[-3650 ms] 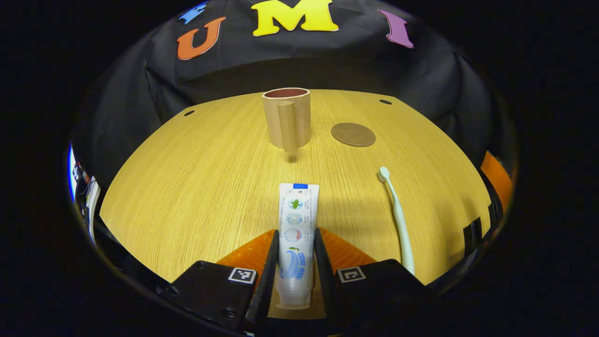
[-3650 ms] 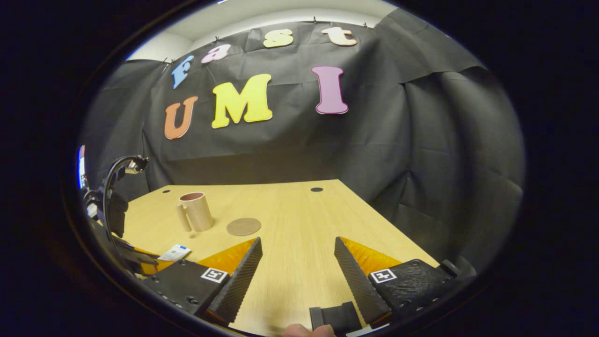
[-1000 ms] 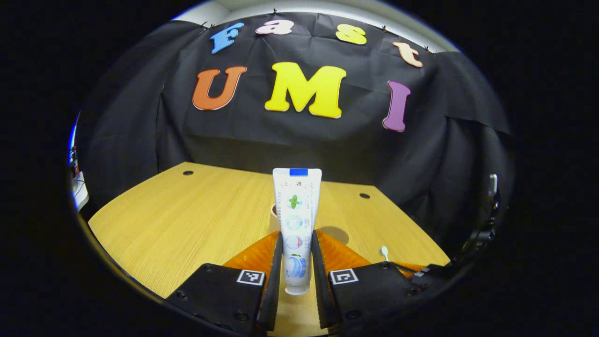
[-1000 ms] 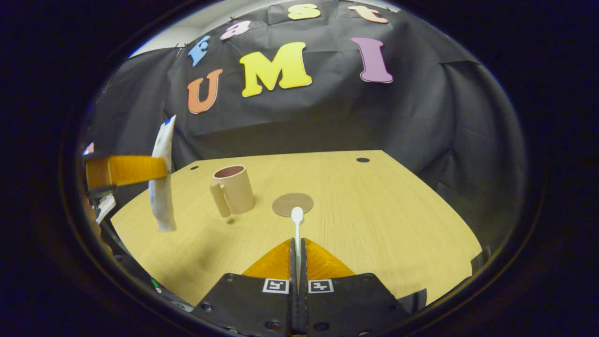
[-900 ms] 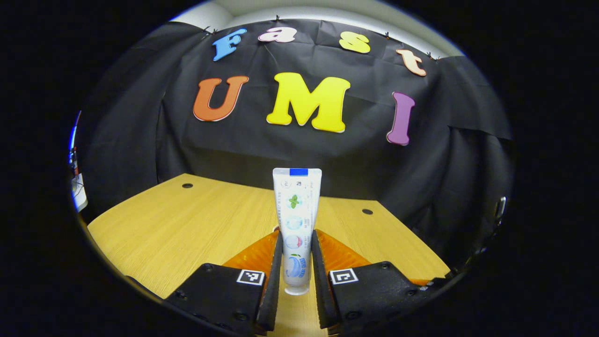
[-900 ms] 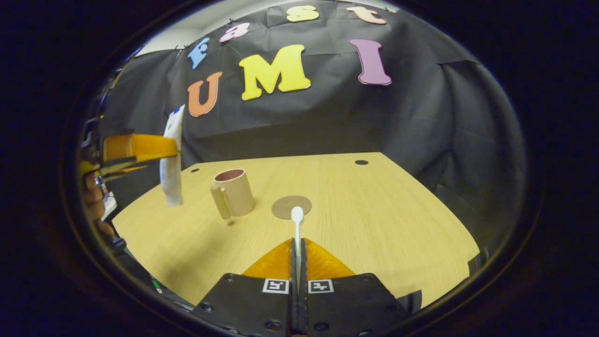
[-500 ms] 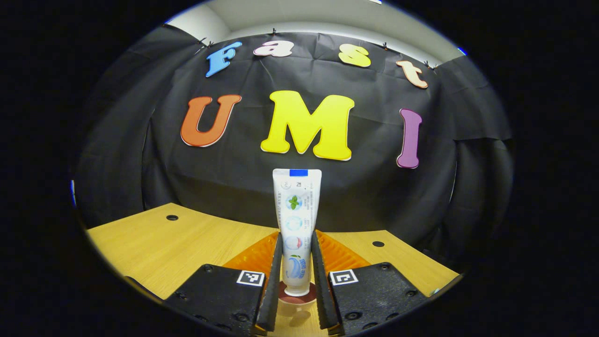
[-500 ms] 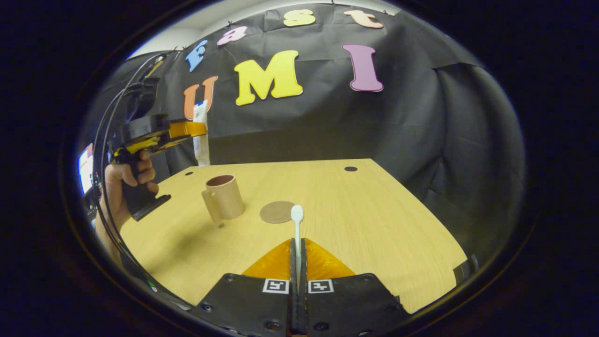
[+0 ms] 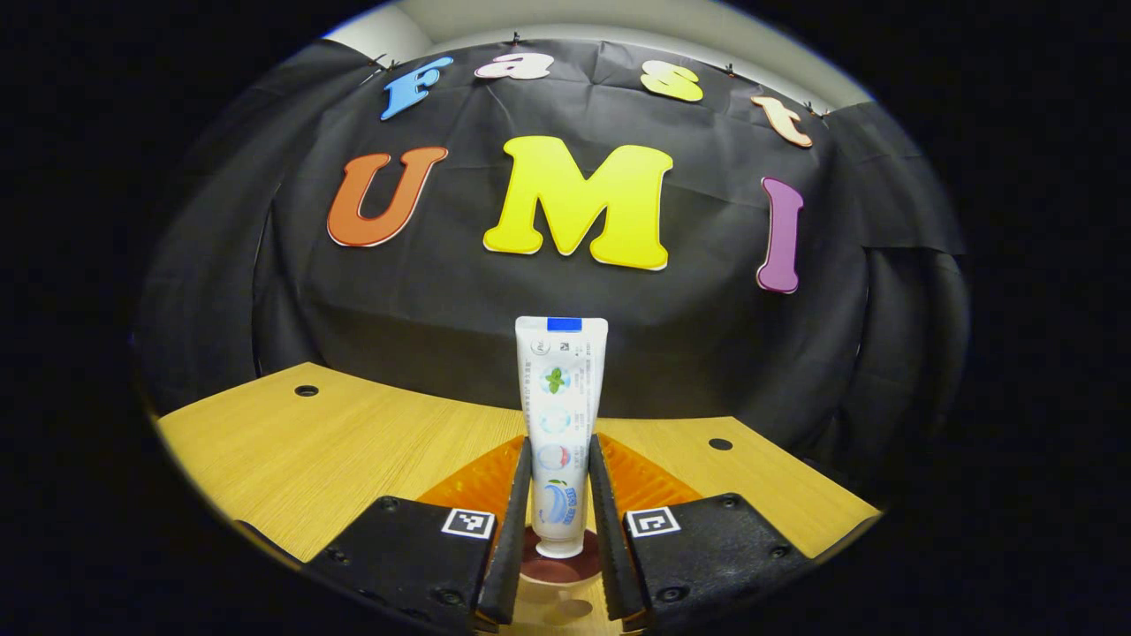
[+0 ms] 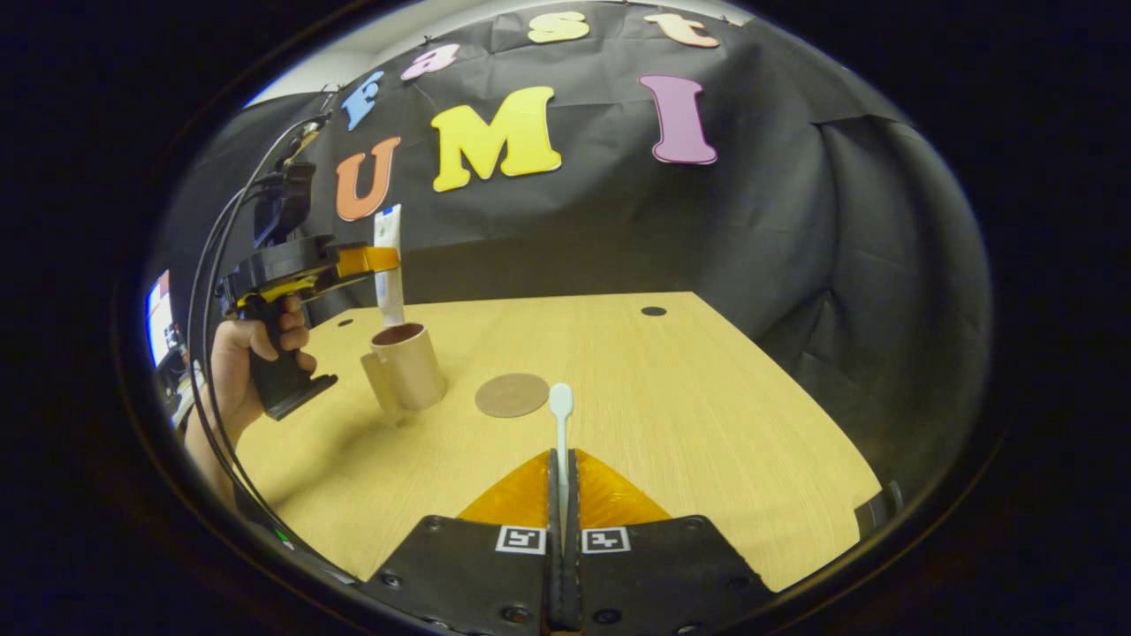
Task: Put the toothbrush and toothpaste on the desktop into the cup, then pick up the cup and place it on the coaster on the desktop.
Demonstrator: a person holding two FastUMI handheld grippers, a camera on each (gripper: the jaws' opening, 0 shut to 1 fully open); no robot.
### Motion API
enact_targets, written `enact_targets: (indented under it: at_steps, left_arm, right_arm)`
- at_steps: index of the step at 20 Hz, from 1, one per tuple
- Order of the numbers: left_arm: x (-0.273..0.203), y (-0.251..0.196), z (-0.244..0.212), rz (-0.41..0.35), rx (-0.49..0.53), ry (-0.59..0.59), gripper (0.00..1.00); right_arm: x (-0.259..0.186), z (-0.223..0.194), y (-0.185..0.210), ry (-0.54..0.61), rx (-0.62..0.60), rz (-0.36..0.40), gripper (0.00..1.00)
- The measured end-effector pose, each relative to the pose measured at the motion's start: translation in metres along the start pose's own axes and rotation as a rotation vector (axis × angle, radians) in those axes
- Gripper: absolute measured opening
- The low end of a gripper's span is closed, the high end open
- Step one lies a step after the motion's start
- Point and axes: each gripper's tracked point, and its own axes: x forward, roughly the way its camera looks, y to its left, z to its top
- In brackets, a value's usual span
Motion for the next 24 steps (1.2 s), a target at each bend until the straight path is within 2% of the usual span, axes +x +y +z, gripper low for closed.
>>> enact_targets:
  at_steps: [6, 9, 11, 12, 13, 14, 17, 21, 24]
  left_arm:
    - [-0.003, -0.003, -0.010, -0.009, 0.023, 0.030, 0.44]
    - [-0.008, -0.002, 0.002, -0.004, 0.045, -0.015, 0.44]
    - [-0.012, 0.000, 0.009, 0.003, 0.051, -0.041, 0.46]
    - [-0.015, 0.002, 0.008, 0.005, 0.048, -0.040, 0.49]
    - [-0.016, 0.003, 0.009, 0.005, 0.042, -0.040, 0.61]
    - [-0.021, 0.006, 0.009, 0.008, 0.037, -0.037, 0.77]
    - [-0.034, 0.024, 0.015, 0.048, 0.033, -0.058, 0.97]
    - [-0.055, 0.044, 0.022, 0.087, 0.039, -0.073, 0.98]
    - [-0.074, 0.058, 0.020, 0.106, 0.028, -0.075, 0.98]
  right_arm:
    - [-0.001, 0.000, 0.003, -0.007, -0.007, 0.004, 0.00]
    - [-0.006, 0.001, 0.003, -0.018, -0.009, 0.003, 0.02]
    - [-0.007, 0.005, 0.004, -0.031, -0.009, 0.009, 0.00]
    - [-0.008, 0.008, 0.006, -0.040, -0.013, 0.014, 0.00]
    - [-0.007, 0.013, 0.009, -0.055, -0.021, 0.023, 0.00]
    - [-0.006, 0.018, 0.013, -0.070, -0.032, 0.035, 0.00]
    - [0.002, 0.036, 0.029, -0.126, -0.081, 0.074, 0.00]
    - [0.014, 0.074, 0.072, -0.224, -0.153, 0.158, 0.00]
    - [0.023, 0.100, 0.121, -0.283, -0.183, 0.253, 0.00]
